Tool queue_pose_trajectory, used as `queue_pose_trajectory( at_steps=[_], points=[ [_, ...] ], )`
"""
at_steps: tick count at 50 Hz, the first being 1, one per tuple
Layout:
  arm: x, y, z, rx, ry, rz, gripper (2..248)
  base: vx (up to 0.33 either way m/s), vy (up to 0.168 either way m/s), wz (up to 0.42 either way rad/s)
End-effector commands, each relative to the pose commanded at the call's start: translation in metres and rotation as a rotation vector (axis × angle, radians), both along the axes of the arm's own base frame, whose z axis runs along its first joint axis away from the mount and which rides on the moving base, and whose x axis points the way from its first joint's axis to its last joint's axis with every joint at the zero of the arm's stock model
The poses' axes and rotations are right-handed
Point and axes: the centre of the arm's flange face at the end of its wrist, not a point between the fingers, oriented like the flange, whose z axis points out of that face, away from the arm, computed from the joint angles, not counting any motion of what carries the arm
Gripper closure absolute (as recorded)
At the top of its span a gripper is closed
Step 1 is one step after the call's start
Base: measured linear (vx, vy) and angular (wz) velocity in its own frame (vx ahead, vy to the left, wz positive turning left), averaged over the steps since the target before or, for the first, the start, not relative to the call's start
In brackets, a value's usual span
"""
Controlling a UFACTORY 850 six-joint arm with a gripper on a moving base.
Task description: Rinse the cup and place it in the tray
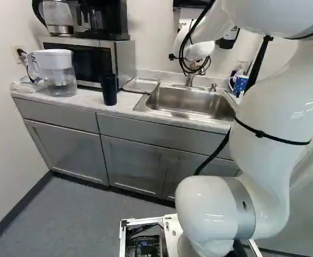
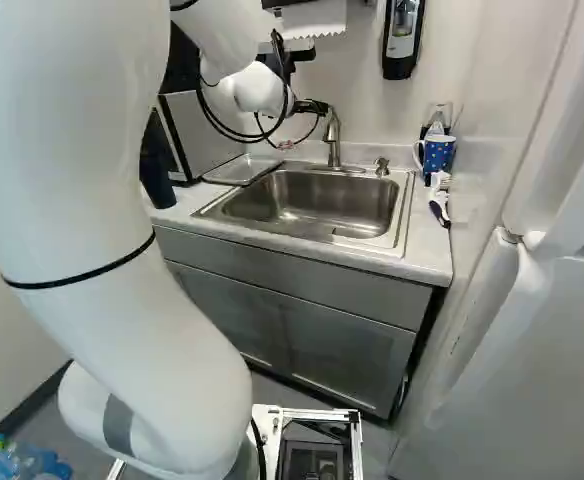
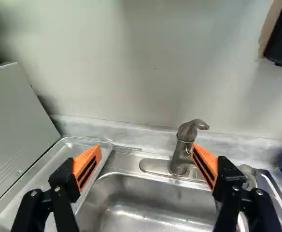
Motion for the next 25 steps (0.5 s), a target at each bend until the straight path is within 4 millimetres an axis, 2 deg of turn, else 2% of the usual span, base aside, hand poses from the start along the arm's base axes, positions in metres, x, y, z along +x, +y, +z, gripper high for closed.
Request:
queue_pose_trajectory(
  at_steps=[25],
  points=[
    [0.038,-0.016,-0.004,0.002,0.016,-0.017,3,0.0,0.0,0.0]
  ],
)
